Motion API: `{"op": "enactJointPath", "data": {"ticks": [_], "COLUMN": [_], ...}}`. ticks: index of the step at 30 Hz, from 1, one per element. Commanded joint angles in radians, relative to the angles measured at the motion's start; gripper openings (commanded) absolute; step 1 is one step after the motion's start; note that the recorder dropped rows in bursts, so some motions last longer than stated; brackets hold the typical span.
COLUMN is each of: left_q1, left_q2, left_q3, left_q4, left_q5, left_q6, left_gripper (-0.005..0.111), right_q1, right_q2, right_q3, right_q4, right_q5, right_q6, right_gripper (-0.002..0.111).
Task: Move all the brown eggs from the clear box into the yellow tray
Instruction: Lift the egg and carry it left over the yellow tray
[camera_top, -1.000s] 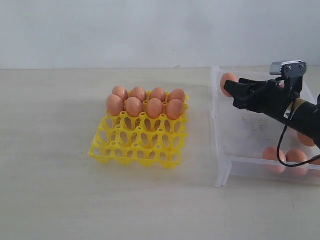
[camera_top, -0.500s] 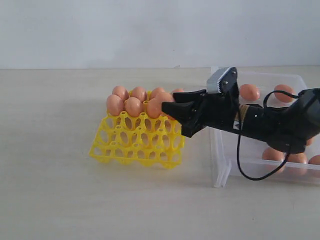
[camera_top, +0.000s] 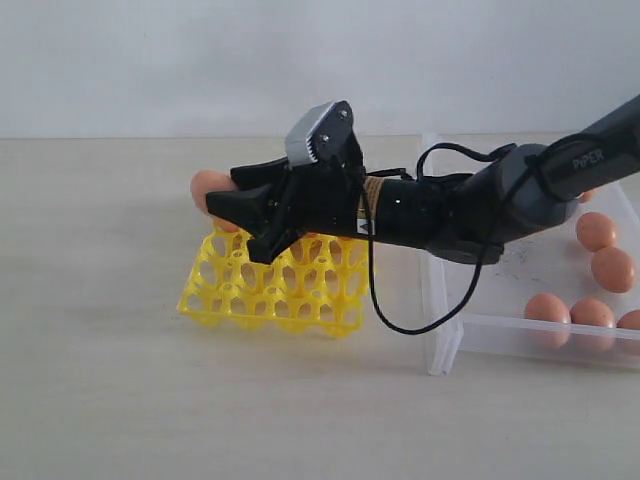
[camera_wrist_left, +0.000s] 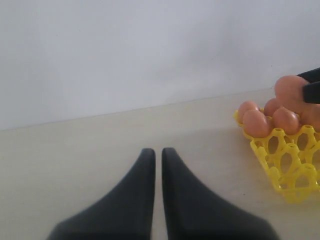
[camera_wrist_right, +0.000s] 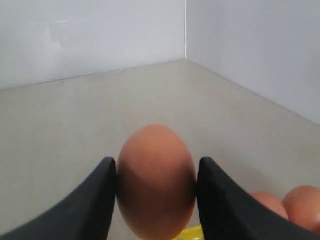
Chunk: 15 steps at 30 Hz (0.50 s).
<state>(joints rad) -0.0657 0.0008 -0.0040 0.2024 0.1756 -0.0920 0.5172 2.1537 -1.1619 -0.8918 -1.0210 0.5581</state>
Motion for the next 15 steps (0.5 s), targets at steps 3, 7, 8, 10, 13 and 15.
{"op": "enactJointPath", "data": {"ticks": [3, 7, 8, 10, 13, 15], "left_q1": [-0.005, -0.005, -0.005, -0.005, -0.005, -0.005], "left_q2": [-0.001, -0.001, -0.001, -0.001, -0.001, -0.001], "left_q3": [0.004, 0.004, 0.004, 0.004, 0.004, 0.004], "left_q4": [-0.002, -0.002, -0.002, -0.002, -0.002, -0.002], "left_q5": [-0.003, -0.003, -0.003, -0.003, -0.003, -0.003], "left_q6": [-0.005, -0.005, -0.005, -0.005, -0.005, -0.005], "left_gripper": [0.004, 0.004, 0.004, 0.004, 0.004, 0.004], "right_q1": [0.013, 0.015, 0.015, 0.015, 0.021, 0.033], "right_q2": [0.010, 0.063, 0.073, 0.091, 0.105, 0.114], "right_q3": [-0.027, -0.027, -0.027, -0.027, -0.052, -0.079], "right_q4": [-0.003, -0.003, 0.005, 0.007, 0.007, 0.009], "right_q5": [0.122, 0.103, 0.084, 0.060, 0.048, 0.053], "right_q6": [0.072, 0.072, 0.070, 0.060, 0.062, 0.062], "right_gripper": [0.000, 0.000, 0.000, 0.000, 0.000, 0.000]}}
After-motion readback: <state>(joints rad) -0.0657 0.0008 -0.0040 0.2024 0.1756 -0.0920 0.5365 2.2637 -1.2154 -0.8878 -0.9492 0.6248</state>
